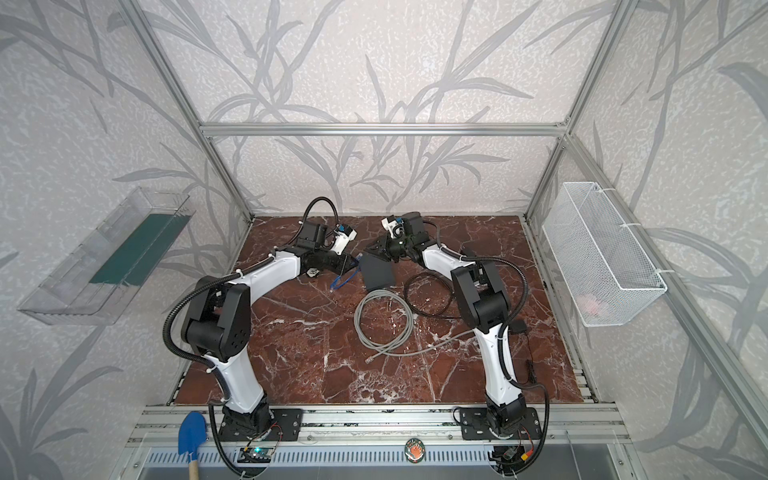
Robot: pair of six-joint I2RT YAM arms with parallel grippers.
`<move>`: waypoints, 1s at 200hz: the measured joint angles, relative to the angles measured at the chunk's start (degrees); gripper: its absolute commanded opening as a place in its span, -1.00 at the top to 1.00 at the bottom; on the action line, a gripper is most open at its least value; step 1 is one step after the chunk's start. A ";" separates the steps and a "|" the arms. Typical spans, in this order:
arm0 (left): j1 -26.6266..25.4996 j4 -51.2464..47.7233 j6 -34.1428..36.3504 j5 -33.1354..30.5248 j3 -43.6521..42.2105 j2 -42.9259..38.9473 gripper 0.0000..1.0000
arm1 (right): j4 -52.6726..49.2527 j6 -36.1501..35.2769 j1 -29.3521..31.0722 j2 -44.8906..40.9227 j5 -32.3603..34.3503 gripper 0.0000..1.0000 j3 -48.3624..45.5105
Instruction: Insert the plug into the switch port
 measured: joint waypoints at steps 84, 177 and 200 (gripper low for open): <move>-0.48 -20.41 12.59 -4.07 5.64 3.74 0.67 | -16.48 -19.82 -3.87 -0.04 8.13 0.33 1.86; -5.97 -24.70 15.02 -11.26 10.58 11.50 0.65 | -23.41 -34.91 -3.54 0.04 15.02 0.21 1.90; -6.12 -24.33 10.51 -10.71 10.69 11.50 0.65 | -24.20 -36.39 -3.54 0.59 15.69 0.20 2.12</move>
